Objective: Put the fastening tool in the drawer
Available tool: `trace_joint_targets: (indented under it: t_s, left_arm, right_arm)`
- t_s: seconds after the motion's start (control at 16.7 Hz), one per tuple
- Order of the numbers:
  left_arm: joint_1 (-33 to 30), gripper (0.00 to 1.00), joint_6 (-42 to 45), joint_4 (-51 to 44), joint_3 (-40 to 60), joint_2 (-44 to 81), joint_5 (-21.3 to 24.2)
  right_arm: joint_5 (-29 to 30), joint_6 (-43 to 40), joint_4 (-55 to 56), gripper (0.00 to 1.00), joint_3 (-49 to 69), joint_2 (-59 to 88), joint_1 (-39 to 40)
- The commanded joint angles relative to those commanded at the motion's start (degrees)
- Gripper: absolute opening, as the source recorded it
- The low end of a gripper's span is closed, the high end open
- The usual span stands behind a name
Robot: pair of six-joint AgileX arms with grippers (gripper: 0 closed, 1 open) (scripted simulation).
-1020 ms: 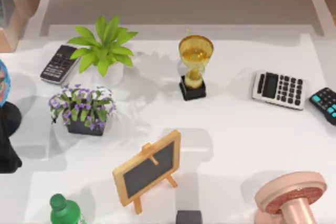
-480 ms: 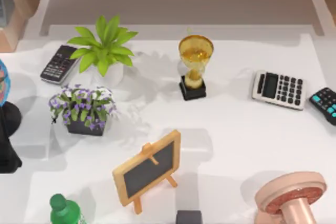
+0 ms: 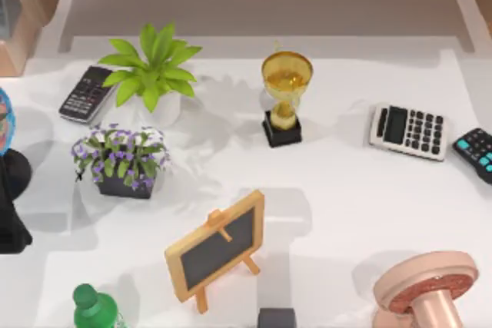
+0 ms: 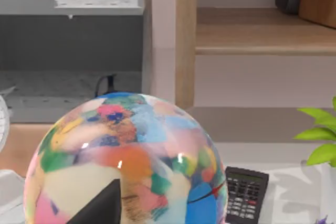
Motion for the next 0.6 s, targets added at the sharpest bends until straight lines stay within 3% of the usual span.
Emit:
trace_joint_targets:
  t_s: [0.06,0.6]
  left_arm:
    - [0.0,1.0,0.0,0.0,0.0,0.0,0.0]
    - [0.0,1.0,0.0,0.0,0.0,0.0,0.0]
  right_arm:
    - [0.0,0.0,0.0,1.0,0.0,0.0,0.0]
    - [0.0,0.0,0.0,0.32,0.0,0.0,0.0]
